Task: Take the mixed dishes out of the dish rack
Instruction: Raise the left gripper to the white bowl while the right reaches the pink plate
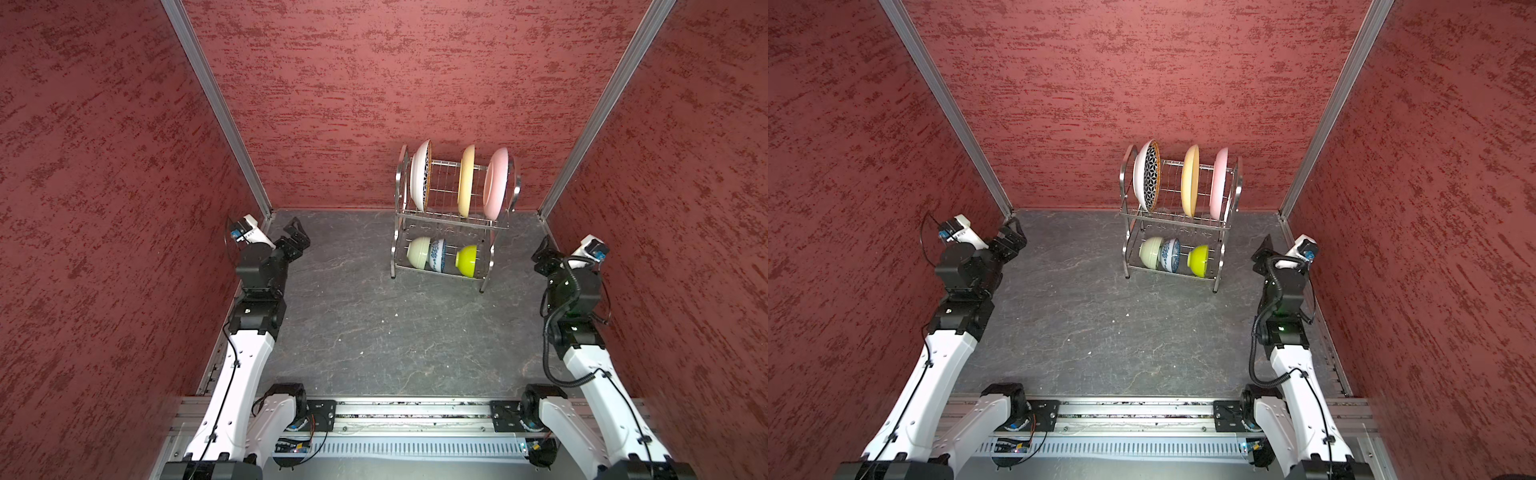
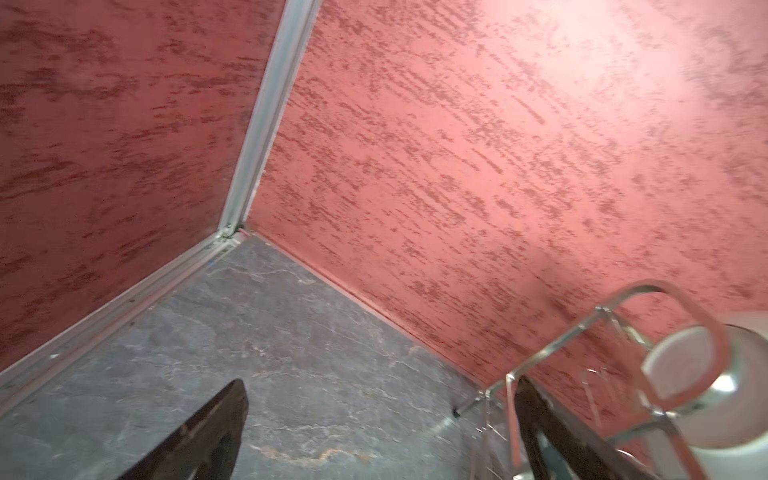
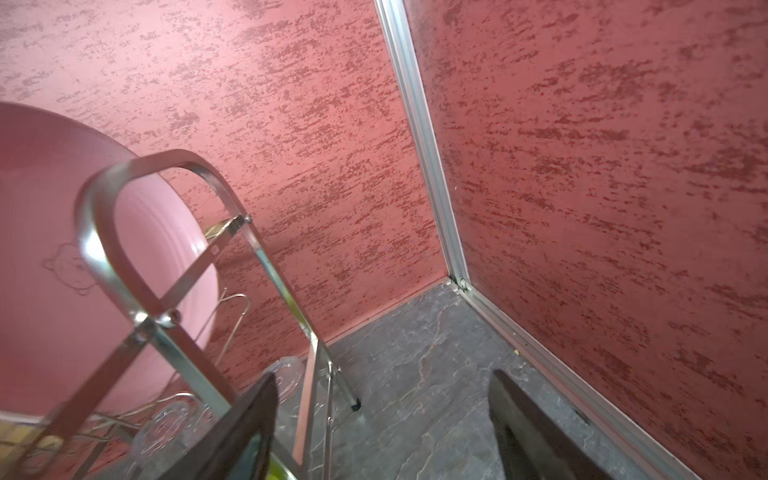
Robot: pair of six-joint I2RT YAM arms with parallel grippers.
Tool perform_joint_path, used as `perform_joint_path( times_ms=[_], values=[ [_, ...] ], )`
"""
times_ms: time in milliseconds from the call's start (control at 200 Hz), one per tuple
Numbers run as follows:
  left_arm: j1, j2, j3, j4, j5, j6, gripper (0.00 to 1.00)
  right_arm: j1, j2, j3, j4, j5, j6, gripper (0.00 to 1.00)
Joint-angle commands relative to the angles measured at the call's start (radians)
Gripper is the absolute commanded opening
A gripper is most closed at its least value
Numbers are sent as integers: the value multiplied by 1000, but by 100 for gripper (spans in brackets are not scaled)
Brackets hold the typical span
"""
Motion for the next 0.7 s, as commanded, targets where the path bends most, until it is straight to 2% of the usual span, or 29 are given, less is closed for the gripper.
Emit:
perform_joint_path(
  times_ms=[0,110,165,271,466,556,656,696],
  values=[
    [-31,75,129,-45,200,-15,98,21,4,133,-186,-64,5,66],
    [-120,216,294,-53,345,46,95,35,65,277,-284,-133,3,54],
    [-151,286,363,-38,448,69,93,49,103,342,-326,-164,-4,52],
    [-181,402,466,-13,576,74,89,82,157,444,-390,-178,-33,47],
    [-259,595,662,-91,612,152,81,126,245,587,-491,-204,-82,43],
    [-293,675,743,-136,616,178,80,131,277,629,-506,-247,-101,43],
    [-313,744,821,-183,612,202,80,131,309,674,-521,-274,-106,37],
    [-320,764,843,-193,610,211,78,132,325,694,-527,-278,-101,37]
  ],
)
